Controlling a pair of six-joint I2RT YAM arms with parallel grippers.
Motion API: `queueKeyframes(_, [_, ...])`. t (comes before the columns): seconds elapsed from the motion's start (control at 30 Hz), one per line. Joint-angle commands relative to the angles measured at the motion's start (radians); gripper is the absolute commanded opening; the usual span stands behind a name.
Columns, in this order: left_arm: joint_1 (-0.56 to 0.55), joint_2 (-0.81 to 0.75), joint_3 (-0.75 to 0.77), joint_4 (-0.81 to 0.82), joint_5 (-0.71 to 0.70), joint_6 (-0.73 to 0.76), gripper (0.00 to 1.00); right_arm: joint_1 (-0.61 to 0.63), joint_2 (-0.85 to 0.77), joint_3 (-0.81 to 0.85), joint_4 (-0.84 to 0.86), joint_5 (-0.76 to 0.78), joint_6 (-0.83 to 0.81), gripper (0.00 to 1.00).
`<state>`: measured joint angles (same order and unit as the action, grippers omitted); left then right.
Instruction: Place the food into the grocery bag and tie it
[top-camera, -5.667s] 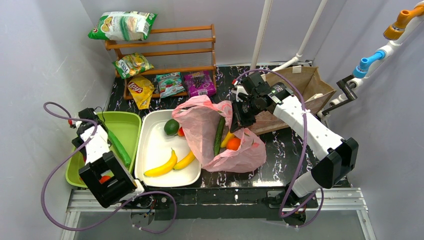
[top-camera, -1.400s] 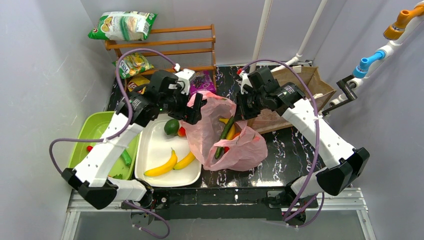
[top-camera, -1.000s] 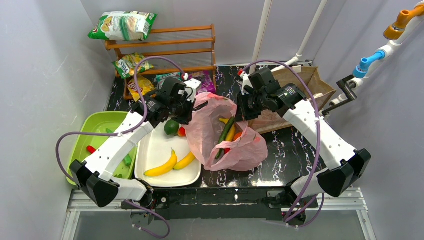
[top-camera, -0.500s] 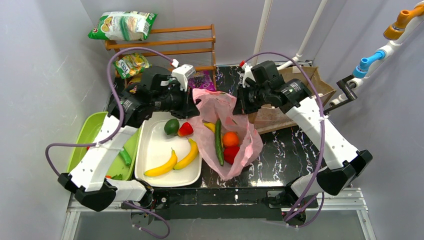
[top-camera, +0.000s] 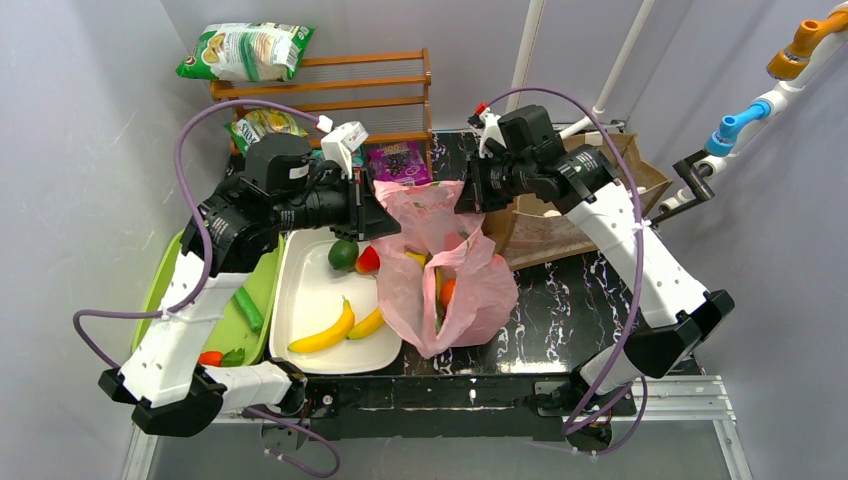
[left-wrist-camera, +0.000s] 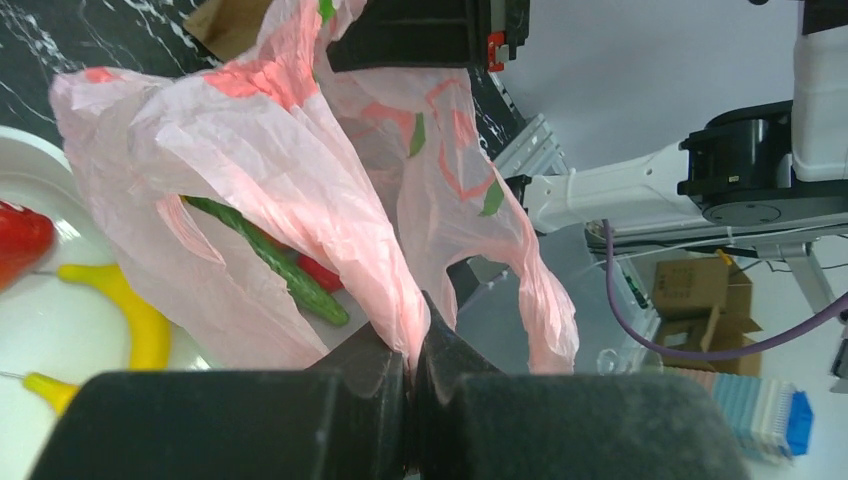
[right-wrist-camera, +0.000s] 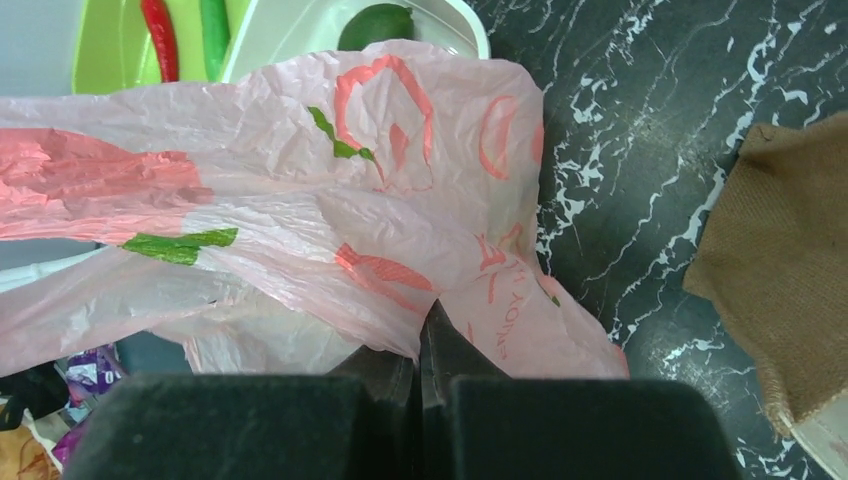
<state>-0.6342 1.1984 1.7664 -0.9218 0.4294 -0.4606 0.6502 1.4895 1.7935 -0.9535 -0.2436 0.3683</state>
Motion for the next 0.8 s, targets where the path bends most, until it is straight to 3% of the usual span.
queueKeyframes(0.0, [0.002,0.003,-0.035,0.048,0.043,-0.1,0.0,-0.003,0.005,0.075,-0.07,0.082,-0.009,0.02])
queueKeyframes(0.07, [0.002,0.021,-0.031,0.081,0.04,-0.152,0.0,-0.004,-0.01,0.079,-0.112,0.159,-0.009,0.12])
queueKeyframes(0.1, [0.002,0.03,-0.028,0.099,0.035,-0.172,0.0,-0.004,-0.021,0.08,-0.132,0.196,-0.002,0.23])
queueKeyframes(0.13, [0.003,0.041,-0.027,0.117,0.028,-0.196,0.0,-0.005,-0.034,0.082,-0.156,0.229,0.007,0.37])
queueKeyframes(0.17, [0.002,0.052,-0.026,0.136,0.02,-0.216,0.0,-0.007,-0.05,0.084,-0.167,0.274,0.015,0.59])
queueKeyframes(0.2, [0.002,0.062,-0.024,0.157,0.016,-0.238,0.0,-0.009,-0.067,0.084,-0.178,0.3,0.023,0.73])
queueKeyframes(0.33, [0.003,0.132,0.028,0.176,-0.007,-0.292,0.0,-0.02,-0.124,0.098,-0.235,0.357,0.081,0.8])
queueKeyframes(0.6, [0.003,0.238,0.08,0.206,-0.06,-0.382,0.0,-0.021,-0.303,0.087,-0.274,0.475,0.257,0.84])
queueKeyframes(0.77, [0.003,0.313,0.152,0.247,-0.079,-0.407,0.0,-0.021,-0.506,-0.077,-0.248,0.494,0.416,0.86])
